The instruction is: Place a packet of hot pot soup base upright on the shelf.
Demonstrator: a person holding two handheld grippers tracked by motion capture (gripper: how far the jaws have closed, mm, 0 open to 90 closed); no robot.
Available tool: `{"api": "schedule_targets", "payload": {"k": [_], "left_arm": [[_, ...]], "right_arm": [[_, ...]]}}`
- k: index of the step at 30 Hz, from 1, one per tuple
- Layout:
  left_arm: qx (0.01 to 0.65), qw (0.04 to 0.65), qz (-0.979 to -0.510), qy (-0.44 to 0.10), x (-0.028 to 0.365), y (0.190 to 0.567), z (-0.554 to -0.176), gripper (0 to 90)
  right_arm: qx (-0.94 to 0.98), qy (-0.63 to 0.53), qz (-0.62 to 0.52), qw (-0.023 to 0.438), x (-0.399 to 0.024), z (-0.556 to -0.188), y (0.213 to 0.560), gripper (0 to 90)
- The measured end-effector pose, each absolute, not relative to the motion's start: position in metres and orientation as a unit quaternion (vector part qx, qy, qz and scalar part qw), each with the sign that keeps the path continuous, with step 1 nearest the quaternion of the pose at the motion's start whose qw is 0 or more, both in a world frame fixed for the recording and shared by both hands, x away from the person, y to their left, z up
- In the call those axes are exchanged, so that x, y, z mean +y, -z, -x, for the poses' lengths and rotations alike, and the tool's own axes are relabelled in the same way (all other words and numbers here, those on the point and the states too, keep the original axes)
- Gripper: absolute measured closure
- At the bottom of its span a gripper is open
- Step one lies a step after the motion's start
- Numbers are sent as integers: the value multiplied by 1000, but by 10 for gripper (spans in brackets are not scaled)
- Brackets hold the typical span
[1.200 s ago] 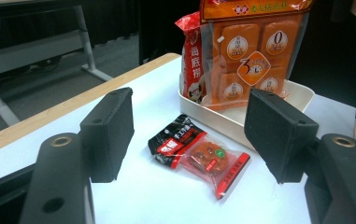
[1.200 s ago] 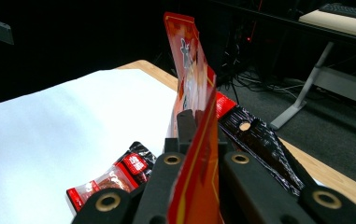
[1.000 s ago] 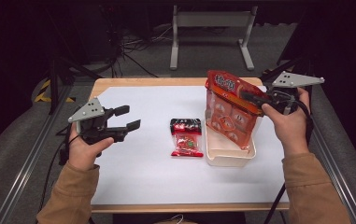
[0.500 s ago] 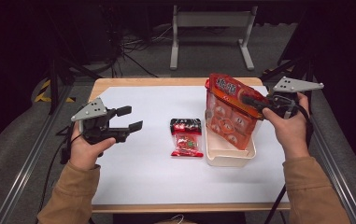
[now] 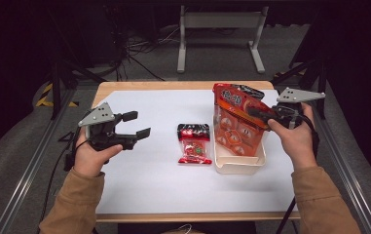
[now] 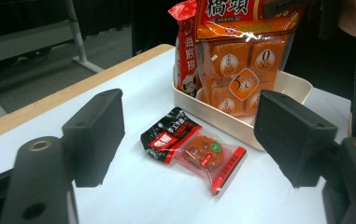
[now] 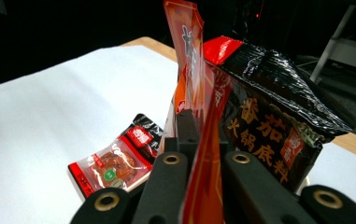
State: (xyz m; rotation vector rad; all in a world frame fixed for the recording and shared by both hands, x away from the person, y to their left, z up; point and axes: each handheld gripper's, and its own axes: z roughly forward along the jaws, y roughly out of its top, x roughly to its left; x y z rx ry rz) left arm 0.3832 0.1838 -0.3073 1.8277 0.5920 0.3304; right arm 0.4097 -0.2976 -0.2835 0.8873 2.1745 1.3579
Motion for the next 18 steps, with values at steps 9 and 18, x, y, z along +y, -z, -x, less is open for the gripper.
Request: {"api": "schedule_targets", "payload": {"k": [9, 18], "left_arm": [[253, 556, -779, -139, 181, 312, -386, 235], [259, 550, -783, -133, 178, 318, -394, 205]], "right_arm": [[782, -489, -322, 214, -299, -409, 284, 893], [775, -492, -328, 223, -303, -405, 283, 840]]}}
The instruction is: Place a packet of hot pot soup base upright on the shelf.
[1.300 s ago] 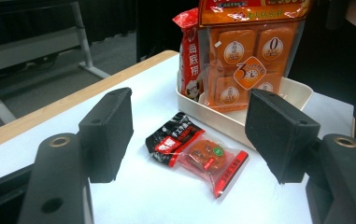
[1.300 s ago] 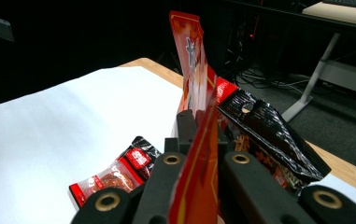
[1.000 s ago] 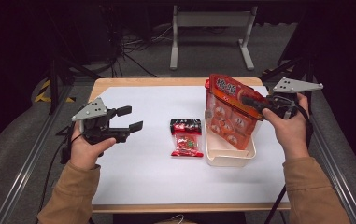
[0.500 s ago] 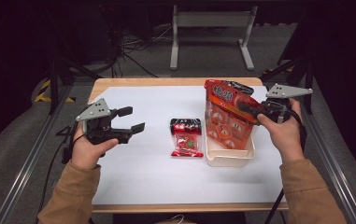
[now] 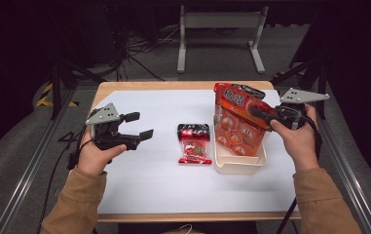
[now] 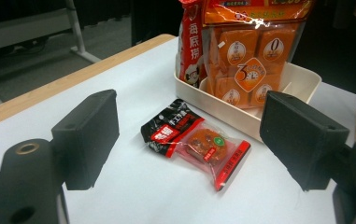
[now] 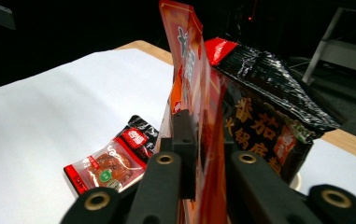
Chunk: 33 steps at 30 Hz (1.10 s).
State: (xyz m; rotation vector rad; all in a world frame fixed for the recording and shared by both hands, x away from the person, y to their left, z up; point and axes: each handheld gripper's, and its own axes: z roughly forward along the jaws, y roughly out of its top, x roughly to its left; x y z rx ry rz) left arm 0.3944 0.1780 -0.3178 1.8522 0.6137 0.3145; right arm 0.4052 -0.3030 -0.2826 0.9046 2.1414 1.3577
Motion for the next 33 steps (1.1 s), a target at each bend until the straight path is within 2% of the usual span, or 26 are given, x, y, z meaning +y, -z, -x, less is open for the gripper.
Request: {"api": "schedule_targets", "payload": {"k": [9, 12, 16, 20, 26, 33], "left_arm": [[260, 543, -787, -134, 172, 323, -402, 146], [261, 546, -786, -125, 168, 325, -405, 115], [244, 545, -793, -122, 166, 327, -409, 56], [240, 547, -792, -125, 163, 329, -411, 50], [240, 539, -797, -130, 162, 332, -415, 108], [245, 536, -798, -128, 163, 335, -418, 126]], "right_arm": [[760, -507, -327, 239, -311, -393, 277, 671], [749, -516, -330, 253, -316, -387, 274, 564], [733, -527, -333, 271, -326, -377, 268, 475], [727, -527, -339, 282, -337, -369, 266, 438], [717, -524, -353, 294, -353, -359, 270, 407], [716, -513, -366, 300, -366, -349, 285, 387]]}}
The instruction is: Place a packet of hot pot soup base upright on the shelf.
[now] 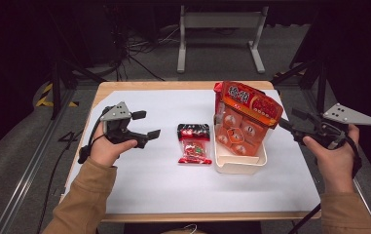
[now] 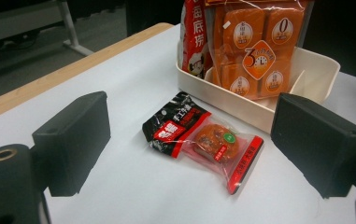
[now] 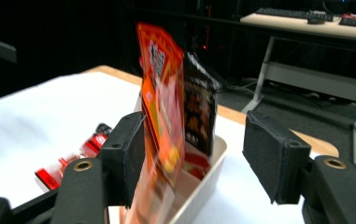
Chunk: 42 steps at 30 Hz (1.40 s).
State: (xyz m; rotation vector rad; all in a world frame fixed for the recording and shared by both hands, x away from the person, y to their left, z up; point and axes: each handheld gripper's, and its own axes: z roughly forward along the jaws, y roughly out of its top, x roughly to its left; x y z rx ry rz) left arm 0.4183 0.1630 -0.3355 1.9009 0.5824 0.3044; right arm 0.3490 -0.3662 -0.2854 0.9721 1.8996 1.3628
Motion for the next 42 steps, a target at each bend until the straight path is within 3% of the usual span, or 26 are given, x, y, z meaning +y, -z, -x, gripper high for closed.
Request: {"api": "schedule_targets", "payload": {"k": [17, 42], "left_arm": [[255, 521, -806, -116, 149, 346, -435, 164], [278, 510, -810, -77, 110, 384, -483, 103]], "right_arm": [[736, -487, -375, 283, -373, -335, 338, 362], [738, -475, -391, 276, -380, -345, 359, 333]]}}
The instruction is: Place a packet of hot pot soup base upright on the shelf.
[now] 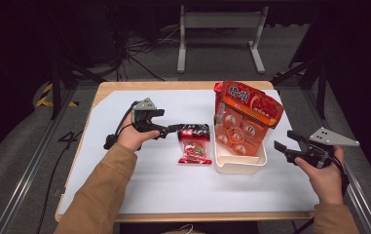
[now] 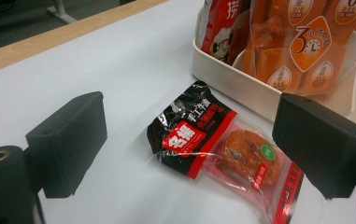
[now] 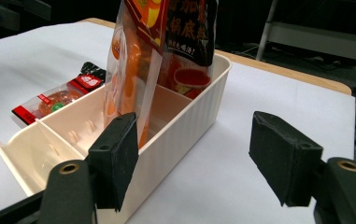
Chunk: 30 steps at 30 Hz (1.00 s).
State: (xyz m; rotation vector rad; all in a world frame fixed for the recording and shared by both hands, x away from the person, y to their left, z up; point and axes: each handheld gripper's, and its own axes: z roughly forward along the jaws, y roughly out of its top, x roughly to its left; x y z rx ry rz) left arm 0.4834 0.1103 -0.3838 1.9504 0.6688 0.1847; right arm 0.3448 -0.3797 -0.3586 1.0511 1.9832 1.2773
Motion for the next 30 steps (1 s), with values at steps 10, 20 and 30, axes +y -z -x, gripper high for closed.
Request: {"api": "schedule_targets", "payload": {"k": [10, 20, 30], "left_arm": [[286, 509, -809, -68, 97, 395, -499, 151], [283, 495, -819, -58, 84, 406, -510, 178], [285, 479, -829, -41, 72, 418, -521, 211]], "right_arm": [[741, -465, -398, 276, -384, -345, 366, 343], [740, -455, -410, 278, -388, -338, 374, 349], [743, -445, -419, 272, -389, -331, 385, 347]]}}
